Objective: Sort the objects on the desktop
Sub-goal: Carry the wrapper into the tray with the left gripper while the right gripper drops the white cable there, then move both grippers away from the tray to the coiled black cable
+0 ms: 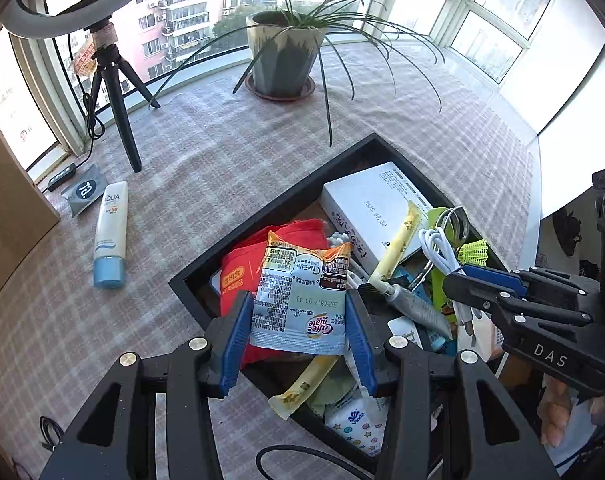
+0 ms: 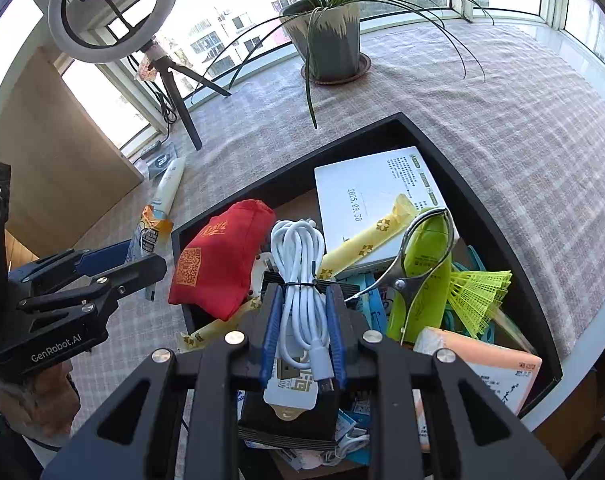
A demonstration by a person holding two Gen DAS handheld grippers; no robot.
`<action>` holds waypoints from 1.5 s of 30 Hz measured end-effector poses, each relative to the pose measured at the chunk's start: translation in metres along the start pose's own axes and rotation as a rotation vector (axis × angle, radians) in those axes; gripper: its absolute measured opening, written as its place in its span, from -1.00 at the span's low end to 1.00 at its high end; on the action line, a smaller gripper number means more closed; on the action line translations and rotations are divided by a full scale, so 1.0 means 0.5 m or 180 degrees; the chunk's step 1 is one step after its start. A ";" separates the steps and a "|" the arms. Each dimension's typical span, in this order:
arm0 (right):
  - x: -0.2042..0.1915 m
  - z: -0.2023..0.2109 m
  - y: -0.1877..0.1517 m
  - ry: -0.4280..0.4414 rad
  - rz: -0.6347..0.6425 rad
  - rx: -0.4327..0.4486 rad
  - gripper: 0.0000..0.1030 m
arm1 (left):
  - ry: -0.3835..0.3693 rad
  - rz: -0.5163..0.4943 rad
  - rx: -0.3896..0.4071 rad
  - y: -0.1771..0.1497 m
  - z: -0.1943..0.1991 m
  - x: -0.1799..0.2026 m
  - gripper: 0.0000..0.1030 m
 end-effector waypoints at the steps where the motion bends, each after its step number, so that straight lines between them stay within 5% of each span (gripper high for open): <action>1: 0.008 0.002 -0.002 -0.0004 -0.0033 0.0001 -0.56 | -0.0015 -0.0030 -0.0007 0.004 -0.004 0.011 -0.16; 9: 0.051 0.014 -0.004 -0.0035 -0.0181 0.0013 -0.55 | -0.0046 -0.0212 0.0021 0.030 -0.006 0.082 -0.02; 10: 0.053 0.015 -0.004 -0.0035 -0.0183 -0.0001 -0.48 | -0.0059 -0.0220 0.0004 0.032 -0.006 0.087 0.23; 13: 0.058 0.027 -0.004 -0.0046 -0.0277 0.0078 0.00 | -0.0061 -0.0236 0.0037 0.028 0.003 0.088 0.33; 20: 0.031 0.041 0.002 -0.0042 -0.0199 0.0112 0.03 | 0.0067 -0.0166 0.0049 0.011 0.020 0.039 0.33; 33: -0.128 -0.015 0.023 0.0174 0.0271 -0.0049 0.03 | 0.0336 0.0392 0.0076 -0.071 0.071 -0.164 0.33; 45: -0.360 -0.094 0.025 0.0516 0.0916 -0.0285 0.03 | 0.0664 0.1363 0.0005 -0.243 0.122 -0.448 0.33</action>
Point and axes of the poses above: each gripper's, at about its wrist camera, not at the fingertips, and z roughly against the way its jaws point, x to its right, y to its top, the point moved 3 cm from there along -z, roughly the way its jaws point, and after that the axes turned 4 degrees about -x, right-handed, at the moved point
